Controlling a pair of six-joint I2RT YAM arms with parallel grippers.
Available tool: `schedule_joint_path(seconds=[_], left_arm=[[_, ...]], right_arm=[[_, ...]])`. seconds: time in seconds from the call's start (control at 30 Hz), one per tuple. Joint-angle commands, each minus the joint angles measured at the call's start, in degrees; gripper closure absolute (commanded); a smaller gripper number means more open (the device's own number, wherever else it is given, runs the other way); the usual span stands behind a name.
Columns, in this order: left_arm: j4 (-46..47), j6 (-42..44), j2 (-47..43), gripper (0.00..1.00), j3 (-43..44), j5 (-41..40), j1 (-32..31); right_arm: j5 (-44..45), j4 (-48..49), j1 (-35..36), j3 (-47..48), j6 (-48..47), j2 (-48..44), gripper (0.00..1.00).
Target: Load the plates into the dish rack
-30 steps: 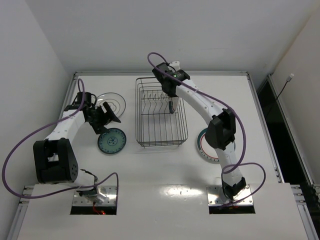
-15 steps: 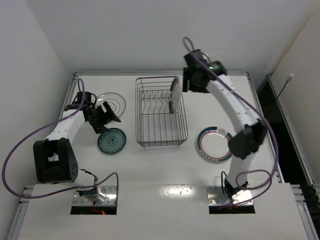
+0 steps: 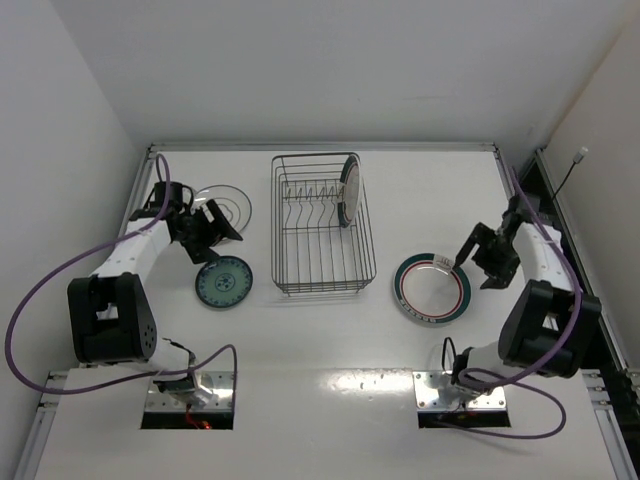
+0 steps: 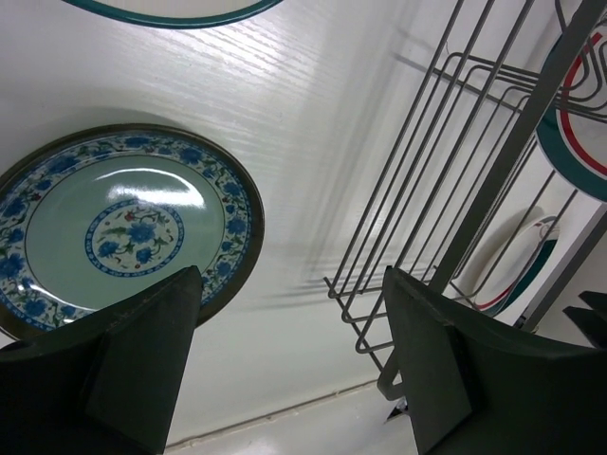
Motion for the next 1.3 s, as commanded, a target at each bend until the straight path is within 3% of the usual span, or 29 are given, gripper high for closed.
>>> schedule_joint_path(seconds=[0.0, 0.3, 0.5, 0.6, 0.8, 0.93, 1.1, 1.2, 1.27], left_arm=[[2.33, -0.20, -0.03, 0.26, -1.06, 0.95, 0.02], [4.17, -0.73, -0.03, 0.26, -2.56, 0.95, 0.55], [6.54, -3.10, -0.03, 0.26, -5.45, 1.47, 0.55], [7.07, -3.63, -1.34, 0.26, -6.07, 1.47, 0.55], [5.49, -3.10, -1.87, 0.26, -5.46, 1.47, 0.55], [4.27, -2.58, -1.34, 0.26, -3.61, 1.47, 0.55], [3.12, -2.05, -1.34, 0.26, -2.38, 0.95, 1.07], [1.80, -1.53, -1.34, 0.26, -1.77, 1.64, 1.07], [0.14, -0.91, -1.34, 0.26, -0.37, 1.65, 1.07]], right_arm=[[-4.24, 4.34, -3.29, -3.97, -0.83, 0.13, 0.25], [-10.38, 9.71, -10.94, -12.41, 0.85, 8.57, 0.26], [-15.75, 13.67, -11.47, -12.60, 2.69, 14.72, 0.38], [-16.36, 15.59, -10.33, -12.60, 3.92, 16.58, 0.56], [-18.92, 21.21, -9.80, -15.67, 7.26, 19.73, 0.78], [-18.92, 21.93, -9.27, -15.68, 7.26, 20.27, 1.00], [-19.44, 18.16, -9.27, -6.56, 9.36, 14.74, 1.00], [-18.83, 16.22, -8.75, 10.36, 12.61, 14.73, 1.00], [-18.22, 15.69, -7.43, 16.55, 14.81, 15.43, 1.00]])
